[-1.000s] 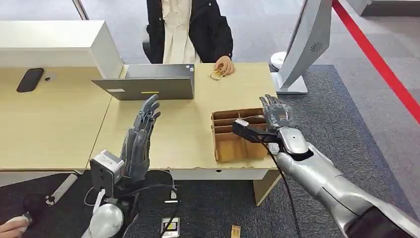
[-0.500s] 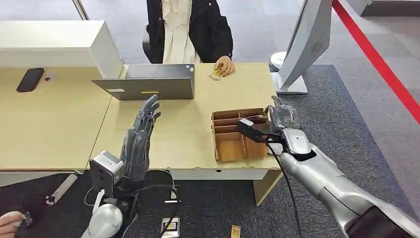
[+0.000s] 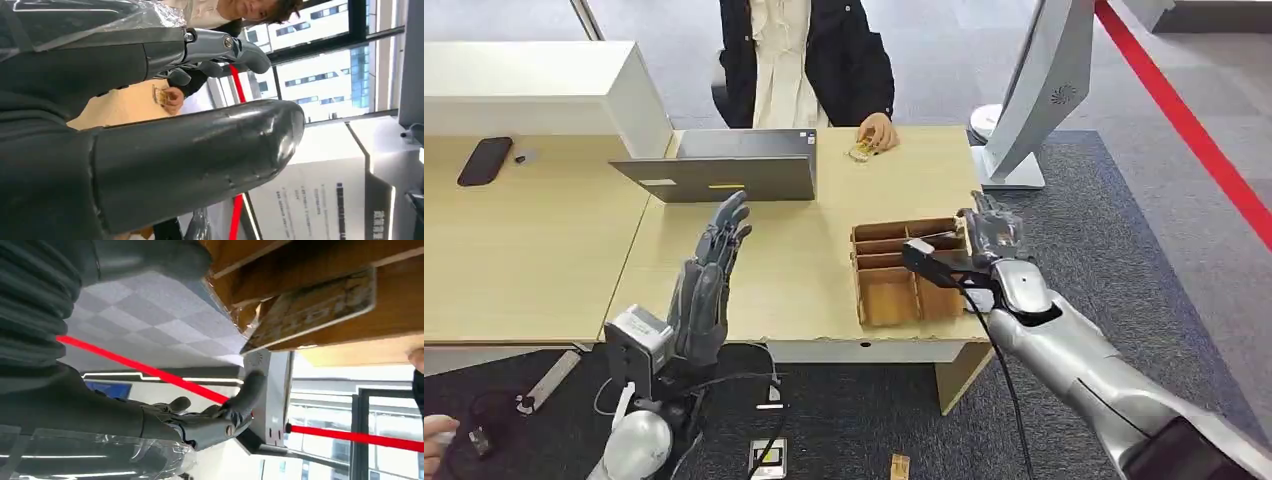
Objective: Pass the card to the sensor for recognition and then transmit it.
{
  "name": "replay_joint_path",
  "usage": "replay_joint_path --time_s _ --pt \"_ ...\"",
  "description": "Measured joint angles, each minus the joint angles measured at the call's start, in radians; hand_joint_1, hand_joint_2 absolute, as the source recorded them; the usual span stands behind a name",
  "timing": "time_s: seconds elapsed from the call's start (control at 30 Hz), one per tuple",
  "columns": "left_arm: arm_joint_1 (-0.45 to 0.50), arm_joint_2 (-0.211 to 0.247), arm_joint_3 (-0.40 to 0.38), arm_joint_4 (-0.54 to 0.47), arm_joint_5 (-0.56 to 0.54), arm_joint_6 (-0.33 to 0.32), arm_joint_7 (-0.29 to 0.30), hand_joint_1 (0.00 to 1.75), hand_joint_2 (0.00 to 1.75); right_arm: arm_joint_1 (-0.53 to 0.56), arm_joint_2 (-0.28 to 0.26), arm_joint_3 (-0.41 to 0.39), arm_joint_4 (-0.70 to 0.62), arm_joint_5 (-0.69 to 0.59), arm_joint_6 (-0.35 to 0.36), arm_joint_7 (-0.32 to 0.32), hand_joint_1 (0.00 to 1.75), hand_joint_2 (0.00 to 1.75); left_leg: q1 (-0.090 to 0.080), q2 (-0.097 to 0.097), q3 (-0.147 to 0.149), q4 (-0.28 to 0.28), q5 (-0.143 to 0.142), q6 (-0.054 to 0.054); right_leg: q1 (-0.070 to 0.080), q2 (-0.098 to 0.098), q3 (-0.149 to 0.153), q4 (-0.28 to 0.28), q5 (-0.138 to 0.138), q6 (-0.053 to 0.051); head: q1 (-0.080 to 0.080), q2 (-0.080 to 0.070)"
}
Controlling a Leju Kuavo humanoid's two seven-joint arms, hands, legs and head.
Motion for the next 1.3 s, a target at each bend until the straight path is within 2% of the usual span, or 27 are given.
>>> replay_joint_path --time_s 0.97,1.0,1.03,1.07,1.3 --pt "-0.002 0.0 -0.001 0.0 -0.003 0.003 -0.005 0.0 0.0 -0.013 0.032 0.002 -0.007 -0.016 0.0 -0.028 0.0 1.75 0.0 0.0 0.0 0.0 0.0 0.0 0.0 0.0 0.0 0.0 0.0 0.0 0.0 0.0" --pt "-0.002 0.0 -0.001 0.0 -0.003 0.003 -0.005 0.0 0.0 -0.014 0.034 0.002 -0.007 -0.018 0.0 -0.028 0.09 1.75 0.0 0.0 0.0 0.0 0.0 0.0 0.0 0.0 0.0 0.0 0.0 0.0 0.0 0.0" --pt "-0.002 0.0 -0.001 0.0 -0.003 0.003 -0.005 0.0 0.0 -0.015 0.036 0.002 -0.007 -0.02 0.001 -0.029 1.64 1.75 0.0 0.0 0.0 0.0 0.0 0.0 0.0 0.0 0.0 0.0 0.0 0.0 0.0 0.0" --pt "-0.002 0.0 -0.001 0.0 -0.004 0.003 -0.005 0.0 0.0 -0.015 0.037 0.003 -0.007 -0.021 0.001 -0.029 1.75 1.75 0.0 0.0 0.0 0.0 0.0 0.0 0.0 0.0 0.0 0.0 0.0 0.0 0.0 0.0" --pt "-0.002 0.0 -0.001 0.0 -0.004 0.0 -0.005 0.0 0.0 -0.015 0.05 0.01 -0.007 -0.028 0.016 -0.029 1.75 1.75 0.0 0.0 0.0 0.0 0.0 0.0 0.0 0.0 0.0 0.0 0.0 0.0 0.0 0.0"
